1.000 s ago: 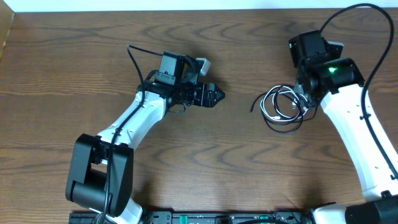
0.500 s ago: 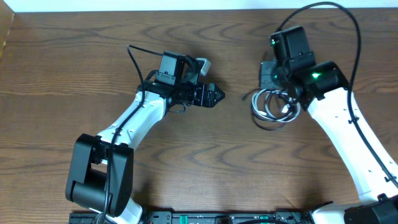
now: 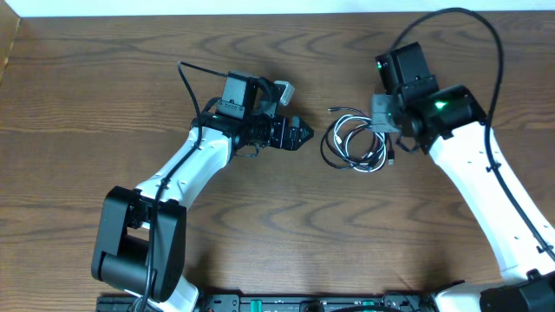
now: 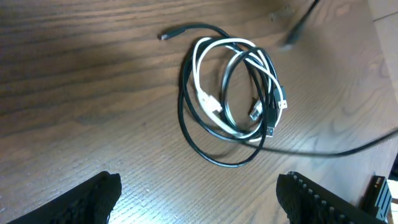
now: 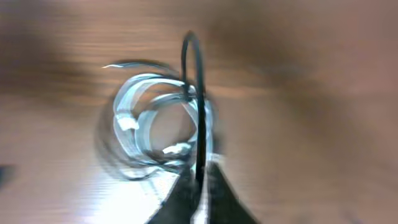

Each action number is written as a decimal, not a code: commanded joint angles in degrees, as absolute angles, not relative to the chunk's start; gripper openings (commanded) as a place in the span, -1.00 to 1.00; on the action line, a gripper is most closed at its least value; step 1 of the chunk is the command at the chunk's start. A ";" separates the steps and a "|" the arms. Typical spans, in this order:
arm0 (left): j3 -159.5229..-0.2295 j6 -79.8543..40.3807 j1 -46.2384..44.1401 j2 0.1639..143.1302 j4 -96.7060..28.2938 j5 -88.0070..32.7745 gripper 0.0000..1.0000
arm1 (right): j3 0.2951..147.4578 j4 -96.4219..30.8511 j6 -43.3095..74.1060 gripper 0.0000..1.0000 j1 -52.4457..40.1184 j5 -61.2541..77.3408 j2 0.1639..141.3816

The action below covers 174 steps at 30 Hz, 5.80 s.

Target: Untangle cables

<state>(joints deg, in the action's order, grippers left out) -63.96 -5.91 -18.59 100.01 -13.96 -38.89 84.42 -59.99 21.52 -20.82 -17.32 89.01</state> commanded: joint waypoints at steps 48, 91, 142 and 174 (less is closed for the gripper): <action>-63.59 -7.31 -10.68 95.66 -18.31 -34.11 0.71 | 84.62 -47.09 28.27 -0.46 -24.23 -7.16 119.37; -63.59 -0.93 -11.68 95.72 -21.19 -46.65 0.81 | 96.23 -54.06 22.61 -0.98 -24.75 -2.81 89.45; -63.61 -15.62 -32.25 113.60 2.52 -8.08 0.30 | 96.31 -70.08 27.62 -0.10 -22.81 -19.05 90.13; -63.61 -15.53 -35.05 111.31 -2.85 6.44 -0.85 | 95.66 -70.26 29.21 -0.04 -22.13 -22.06 90.13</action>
<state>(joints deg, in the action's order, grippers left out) -64.27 -17.69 -35.77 113.36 -0.73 0.10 96.27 -70.22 27.09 -23.00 -19.03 90.37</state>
